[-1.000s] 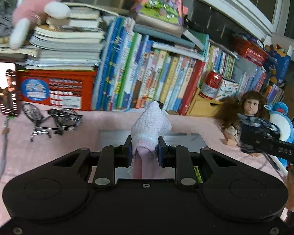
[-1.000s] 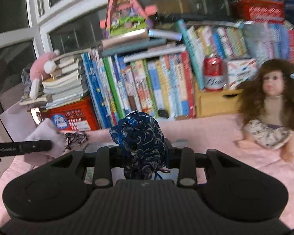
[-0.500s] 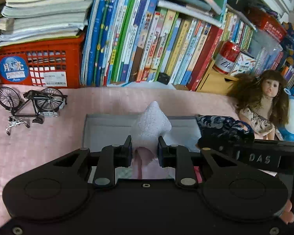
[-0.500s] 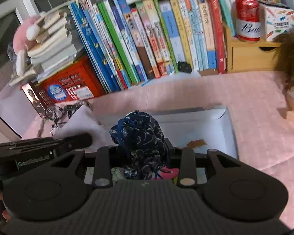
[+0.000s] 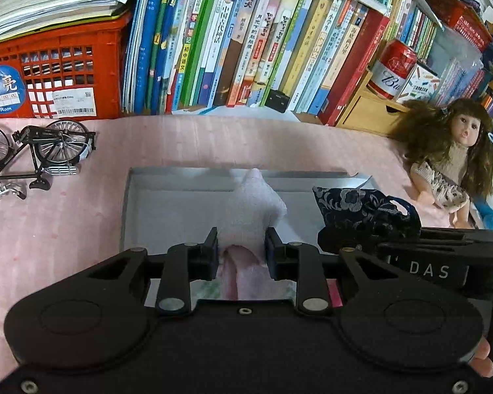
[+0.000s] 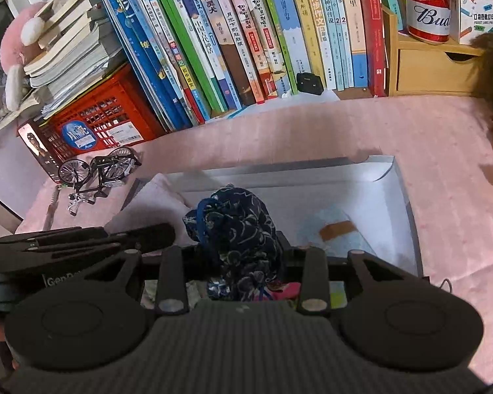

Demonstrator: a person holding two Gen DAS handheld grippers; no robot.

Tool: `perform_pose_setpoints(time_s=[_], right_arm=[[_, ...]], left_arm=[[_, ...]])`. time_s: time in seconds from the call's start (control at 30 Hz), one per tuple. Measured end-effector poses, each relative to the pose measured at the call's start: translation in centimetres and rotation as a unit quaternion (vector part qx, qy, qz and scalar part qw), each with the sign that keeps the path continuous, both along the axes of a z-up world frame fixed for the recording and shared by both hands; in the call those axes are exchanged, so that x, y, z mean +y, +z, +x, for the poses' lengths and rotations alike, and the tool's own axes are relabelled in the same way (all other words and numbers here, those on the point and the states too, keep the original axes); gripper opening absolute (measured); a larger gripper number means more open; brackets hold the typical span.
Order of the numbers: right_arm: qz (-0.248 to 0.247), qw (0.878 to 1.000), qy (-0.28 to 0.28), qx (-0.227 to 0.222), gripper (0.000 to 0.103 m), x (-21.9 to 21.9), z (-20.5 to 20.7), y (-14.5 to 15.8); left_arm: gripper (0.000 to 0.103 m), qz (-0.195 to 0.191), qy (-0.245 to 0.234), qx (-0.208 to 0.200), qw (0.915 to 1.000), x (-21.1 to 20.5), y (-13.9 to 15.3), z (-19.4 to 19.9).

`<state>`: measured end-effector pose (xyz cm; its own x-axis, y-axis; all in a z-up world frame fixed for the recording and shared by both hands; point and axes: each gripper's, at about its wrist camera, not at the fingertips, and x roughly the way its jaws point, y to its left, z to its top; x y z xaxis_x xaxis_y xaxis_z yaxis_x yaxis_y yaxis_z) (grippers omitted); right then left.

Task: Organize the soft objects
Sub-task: 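Carry the pink towel and blue pouch in both tools over the grey tray, then open the left tool over the tray while the right tool releases the pouch, then lift both open tools away from the tray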

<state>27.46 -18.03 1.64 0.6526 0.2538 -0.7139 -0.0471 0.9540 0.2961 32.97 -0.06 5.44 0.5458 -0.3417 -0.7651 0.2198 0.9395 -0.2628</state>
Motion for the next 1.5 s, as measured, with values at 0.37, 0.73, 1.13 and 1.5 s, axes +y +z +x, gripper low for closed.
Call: perform_pose_setpoints(time_s=[0.37, 0.73, 1.13, 1.5], right_arm=[[-0.004, 0.998, -0.027, 0.052, 0.041, -0.3, 0.9, -1.9], [0.020, 0.999, -0.019, 0.024, 0.063, -1.4, -0.2, -0.2], [0.019, 1.000, -0.003, -0.022, 0.070, -1.9, -3.4, 2.4], [-0.017, 0.994, 0.017, -0.108, 0.081, -2.6, -9.7, 5.7]], left_arm=[[0.036, 0.008, -0.003, 0.002, 1.0000, 0.0, -0.1, 0.2], [0.077, 0.023, 0.002, -0.023, 0.9995, -0.1, 1.4, -0.7], [0.082, 0.017, 0.002, -0.051, 0.9986, 0.4, 3.9, -3.4], [0.086, 0.016, -0.033, -0.120, 0.9921, -0.2, 7.6, -9.5]])
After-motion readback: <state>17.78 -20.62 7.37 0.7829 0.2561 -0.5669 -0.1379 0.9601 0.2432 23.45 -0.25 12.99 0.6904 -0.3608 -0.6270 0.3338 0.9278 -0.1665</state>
